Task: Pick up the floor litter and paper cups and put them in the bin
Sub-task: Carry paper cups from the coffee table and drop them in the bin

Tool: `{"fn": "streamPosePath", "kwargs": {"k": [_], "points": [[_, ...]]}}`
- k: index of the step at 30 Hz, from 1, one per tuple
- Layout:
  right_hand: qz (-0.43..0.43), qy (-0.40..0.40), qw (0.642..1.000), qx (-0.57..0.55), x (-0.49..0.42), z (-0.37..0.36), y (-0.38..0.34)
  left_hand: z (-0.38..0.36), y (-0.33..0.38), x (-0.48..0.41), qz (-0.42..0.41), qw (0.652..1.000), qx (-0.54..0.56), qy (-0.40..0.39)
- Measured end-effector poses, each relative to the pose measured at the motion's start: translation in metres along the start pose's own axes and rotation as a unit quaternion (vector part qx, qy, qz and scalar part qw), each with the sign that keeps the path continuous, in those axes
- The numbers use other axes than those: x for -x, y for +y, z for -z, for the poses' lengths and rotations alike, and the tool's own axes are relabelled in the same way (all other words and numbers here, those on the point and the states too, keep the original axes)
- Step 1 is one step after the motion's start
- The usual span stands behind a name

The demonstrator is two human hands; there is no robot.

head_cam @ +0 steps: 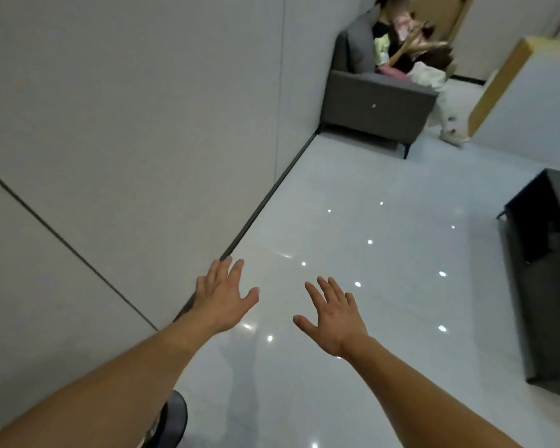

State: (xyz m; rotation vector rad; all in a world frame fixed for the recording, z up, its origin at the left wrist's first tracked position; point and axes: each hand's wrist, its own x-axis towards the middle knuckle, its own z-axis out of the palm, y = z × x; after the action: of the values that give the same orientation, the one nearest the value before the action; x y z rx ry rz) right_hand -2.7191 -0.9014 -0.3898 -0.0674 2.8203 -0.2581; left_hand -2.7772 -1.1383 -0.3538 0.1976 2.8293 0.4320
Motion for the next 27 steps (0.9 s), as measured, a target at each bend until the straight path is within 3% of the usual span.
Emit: {"fn": "streamPosePath", "kwargs": {"k": [7, 12, 27], "points": [[-0.142, 0.048, 0.987, -0.052, 0.077, 0.030, 0.183, -0.032, 0.202, -0.044, -0.131, 0.991, -0.016, -0.015], [-0.222, 0.062, 0.970, -0.078, 0.104, 0.046, 0.282, -0.062, 0.302, -0.065, -0.195, 0.979, -0.033, -0.040], [-0.411, 0.088, 0.899, -0.125, 0.046, 0.110, 0.524, -0.113, 0.584, -0.263, -0.365, 0.922, -0.085, -0.094]]}}
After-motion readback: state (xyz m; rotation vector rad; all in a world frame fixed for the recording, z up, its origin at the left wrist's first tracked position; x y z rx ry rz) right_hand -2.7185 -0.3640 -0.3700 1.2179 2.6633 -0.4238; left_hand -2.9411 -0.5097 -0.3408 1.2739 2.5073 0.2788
